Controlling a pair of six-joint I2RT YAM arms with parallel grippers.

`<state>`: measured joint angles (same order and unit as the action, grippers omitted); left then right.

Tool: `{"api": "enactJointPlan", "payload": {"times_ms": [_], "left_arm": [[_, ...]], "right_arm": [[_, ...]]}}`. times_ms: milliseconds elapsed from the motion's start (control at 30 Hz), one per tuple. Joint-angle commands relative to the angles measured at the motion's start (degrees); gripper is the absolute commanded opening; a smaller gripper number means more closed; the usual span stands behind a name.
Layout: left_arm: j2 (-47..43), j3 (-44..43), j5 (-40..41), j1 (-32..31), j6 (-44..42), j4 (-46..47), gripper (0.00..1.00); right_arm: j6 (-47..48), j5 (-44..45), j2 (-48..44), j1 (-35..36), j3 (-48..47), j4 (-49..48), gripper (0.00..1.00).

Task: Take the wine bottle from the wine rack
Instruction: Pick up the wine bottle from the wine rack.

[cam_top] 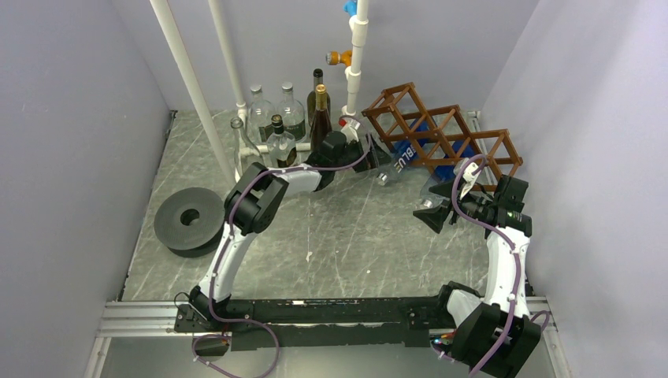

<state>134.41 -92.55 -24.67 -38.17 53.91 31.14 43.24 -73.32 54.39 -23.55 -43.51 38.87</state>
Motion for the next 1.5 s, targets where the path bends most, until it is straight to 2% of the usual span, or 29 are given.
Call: {"api": "enactJointPlan", "payload": {"times_ms": [0,133,400,700,1067,1300,1467], "left_arm": [[2.03,-4.06,-2.93,-0.15,1.32,3.06,0.99],[3.22,-5.89,-3.54,-0.24,1.54,2.45,0.99],[6.44,-11.01,-4.47,-0.57,2.41,0.58,0.91],[9.64,-16.36,-4.38,-1.01,2.23,-3.11,0.89],[11.23,-20.87,-1.50,-2.38,-2.76,-11.14,0.89],[11.31,-21.87,-0.31,-2.69,-4.37,-13.49,0.81],[11.64,-23.29,-0.08,-2.95,-5.48,-14.50,0.80]], "right_arm": [[-0.18,-0.86,-0.07,-0.36,0.26,-2.13,1.00],[-0.18,-0.84,0.08,-0.36,0.26,-2.13,1.00],[-0.18,-1.03,0.36,-0.36,0.35,-2.22,1.00],[0.00,-0.90,0.63,-0.36,0.35,-2.14,1.00],[-0.01,-0.78,0.63,-0.33,0.35,-2.31,1.00],[-0.09,-0.72,0.45,-0.33,0.42,-2.31,1.00],[-0.08,-0.77,0.37,-0.35,0.44,-2.35,1.00]]}}
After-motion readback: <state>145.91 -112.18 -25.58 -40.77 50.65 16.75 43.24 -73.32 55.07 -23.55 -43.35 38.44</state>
